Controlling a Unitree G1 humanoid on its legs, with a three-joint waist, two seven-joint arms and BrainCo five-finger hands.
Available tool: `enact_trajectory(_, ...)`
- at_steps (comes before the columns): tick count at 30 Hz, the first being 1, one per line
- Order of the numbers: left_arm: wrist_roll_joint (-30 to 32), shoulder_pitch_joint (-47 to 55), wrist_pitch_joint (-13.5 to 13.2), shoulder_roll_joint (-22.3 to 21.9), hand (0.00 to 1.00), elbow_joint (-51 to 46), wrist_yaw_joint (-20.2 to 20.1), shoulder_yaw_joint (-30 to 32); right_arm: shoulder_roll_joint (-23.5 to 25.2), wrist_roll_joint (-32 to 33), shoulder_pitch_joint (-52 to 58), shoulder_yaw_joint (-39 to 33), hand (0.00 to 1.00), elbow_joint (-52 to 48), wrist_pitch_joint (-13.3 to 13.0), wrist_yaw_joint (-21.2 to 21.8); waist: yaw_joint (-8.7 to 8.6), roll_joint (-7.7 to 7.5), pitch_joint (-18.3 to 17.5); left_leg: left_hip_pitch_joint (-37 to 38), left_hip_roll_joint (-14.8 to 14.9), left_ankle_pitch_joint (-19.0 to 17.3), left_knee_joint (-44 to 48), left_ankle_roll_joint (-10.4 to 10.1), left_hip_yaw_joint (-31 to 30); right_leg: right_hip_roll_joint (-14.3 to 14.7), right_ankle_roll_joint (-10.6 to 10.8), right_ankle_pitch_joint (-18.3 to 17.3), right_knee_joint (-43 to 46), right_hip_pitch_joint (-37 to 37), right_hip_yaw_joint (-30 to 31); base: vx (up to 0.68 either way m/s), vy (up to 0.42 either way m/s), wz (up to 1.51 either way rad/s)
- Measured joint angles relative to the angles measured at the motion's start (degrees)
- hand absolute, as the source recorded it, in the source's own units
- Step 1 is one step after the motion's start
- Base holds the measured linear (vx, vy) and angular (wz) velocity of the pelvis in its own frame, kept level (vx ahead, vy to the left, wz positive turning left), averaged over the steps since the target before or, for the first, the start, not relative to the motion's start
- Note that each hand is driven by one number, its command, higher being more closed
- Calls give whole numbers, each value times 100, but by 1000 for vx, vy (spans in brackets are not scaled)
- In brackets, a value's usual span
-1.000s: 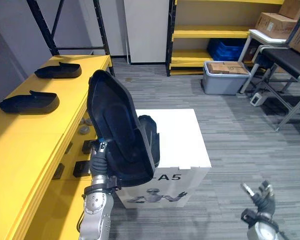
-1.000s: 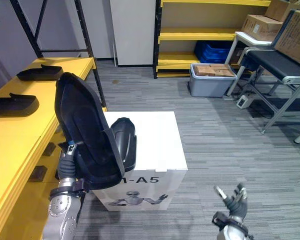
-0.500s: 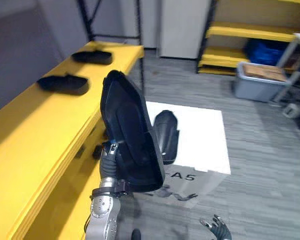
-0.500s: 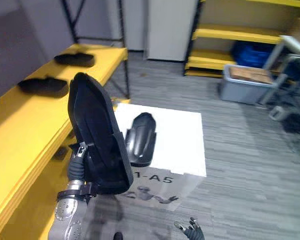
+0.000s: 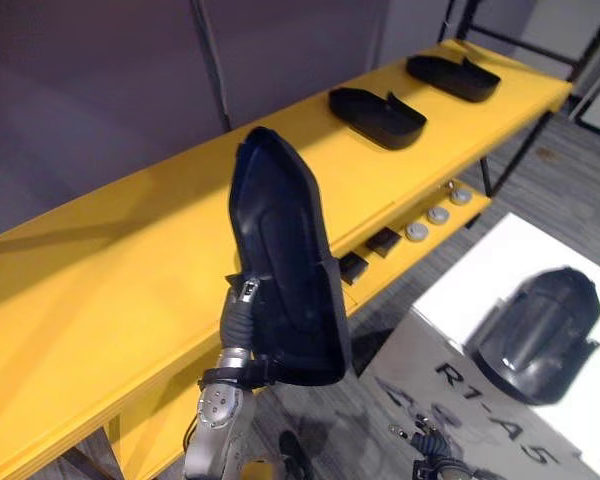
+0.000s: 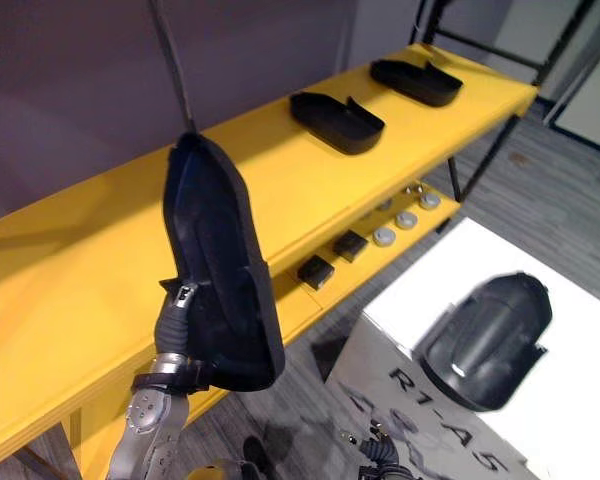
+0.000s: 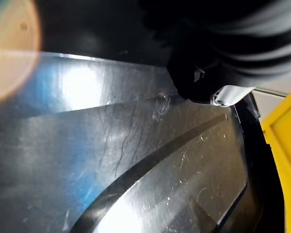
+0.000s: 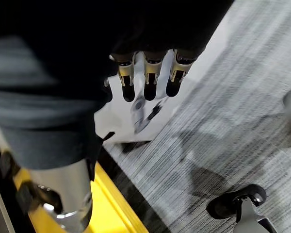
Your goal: Walk over and take plastic housings, then place them on the shelf
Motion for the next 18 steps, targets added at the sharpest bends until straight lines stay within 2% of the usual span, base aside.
enact_trajectory(2,105,-205,-2,11,100,114,67,17,-8,-4,14,109,0,1,5,12,-41,18,12,386,-103,25,-230,21,-364,523,100,-494,109,-521,1165,247,45,92)
enact_trajectory(5,192,-416,-12,8,100,185,171,-79,6,-4,91,208,0,-113,2,15,-57,4,-2,580,-273,4,-219,-21,-848,930,207,-613,-344,-1021,1979,220,-80,108)
enact_trajectory(6,226,-462,-22,0,100,188,207,-179,52,-3,132,206,0,-190,2,14,-51,-10,-15,630,-356,-11,-184,-52,-1147,1104,238,-602,-797,-1178,2375,180,-136,112)
enact_trajectory(7,229,-462,-23,-4,100,188,210,-198,72,-3,153,207,0,-219,2,14,-47,-26,-27,630,-379,-22,-166,-69,-1187,1110,227,-583,-907,-1188,2424,175,-172,117)
enact_trajectory(8,233,-459,-39,-12,100,185,237,-266,209,-3,269,209,0,-346,2,13,40,-158,-102,638,-488,-87,-88,-174,-1307,1049,173,-247,-1379,-1227,2475,109,-130,75)
enact_trajectory(9,271,-457,-46,-31,100,194,290,-272,327,-3,301,215,0,-368,1,19,116,-274,-124,672,-543,-162,0,-268,-1323,967,320,9,-1522,-1206,2452,224,-295,85)
enact_trajectory(10,339,-376,-36,-154,100,191,346,-280,343,-34,337,216,0,-476,5,26,144,-189,-202,622,-414,-311,185,-457,-1406,1043,307,11,-1703,-1007,2298,175,-256,46)
enact_trajectory(12,344,-348,-55,-315,100,184,347,-324,345,-52,379,324,0,-595,4,23,298,-114,-318,629,-150,-475,260,-588,-1380,1287,182,99,-2095,-781,2234,127,-205,4)
enact_trajectory(15,355,-354,-55,-388,100,200,348,-375,390,-83,463,441,0,-608,6,24,305,-130,-451,755,11,-454,96,-608,-1375,1469,83,216,-2454,-540,2206,120,-151,-9)
enact_trajectory(18,395,-367,-54,-389,100,314,384,-452,378,-111,616,481,0,-717,8,24,303,-143,-518,892,11,-390,-88,-696,-1367,1493,80,265,-2676,-407,2221,92,-41,-4)
